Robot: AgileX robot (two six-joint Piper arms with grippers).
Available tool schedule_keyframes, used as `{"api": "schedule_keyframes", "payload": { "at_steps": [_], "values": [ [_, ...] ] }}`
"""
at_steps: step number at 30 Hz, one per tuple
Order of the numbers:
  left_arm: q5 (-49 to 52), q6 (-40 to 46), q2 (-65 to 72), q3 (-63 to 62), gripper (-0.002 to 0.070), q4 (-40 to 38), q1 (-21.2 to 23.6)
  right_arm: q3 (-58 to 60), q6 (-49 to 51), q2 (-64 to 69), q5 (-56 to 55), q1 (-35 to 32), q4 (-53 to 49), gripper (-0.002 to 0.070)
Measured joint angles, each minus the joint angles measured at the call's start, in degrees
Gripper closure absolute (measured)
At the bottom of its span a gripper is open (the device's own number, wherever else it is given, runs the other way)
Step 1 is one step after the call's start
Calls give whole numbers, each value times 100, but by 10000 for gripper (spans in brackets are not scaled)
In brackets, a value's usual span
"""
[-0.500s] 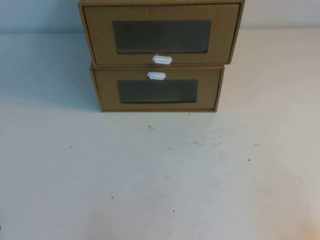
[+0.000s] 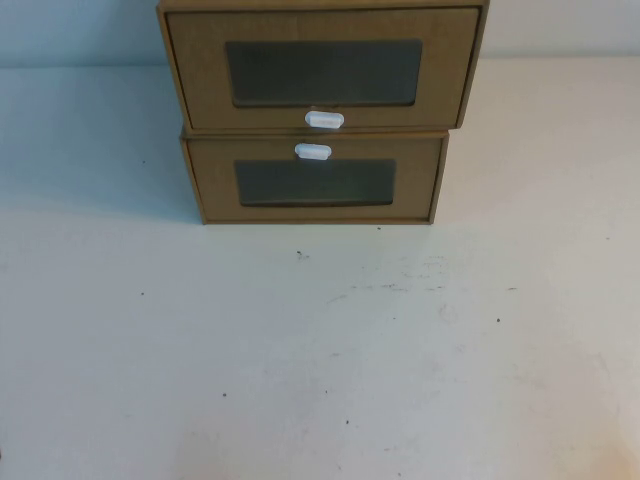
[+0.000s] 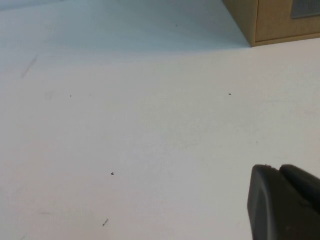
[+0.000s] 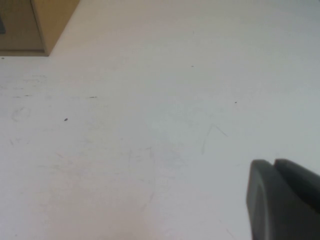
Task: Open the shoe box
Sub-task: 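Pull the top drawer of the cardboard box fully open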
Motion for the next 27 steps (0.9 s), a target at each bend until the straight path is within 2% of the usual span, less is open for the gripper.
{"api": "schedule_keyframes", "payload": {
  "at_steps": [8,22,27],
  "values": [
    [-327,-619,0,0,680,-255,0,0,0,0,0,0,0,689],
    [-1030,-1437,0,0,680,-2326,0,0,0,0,0,0,0,690],
    [-1316,-1387,0,0,680,-2595,0,0,0,0,0,0,0,689]
  ]
}}
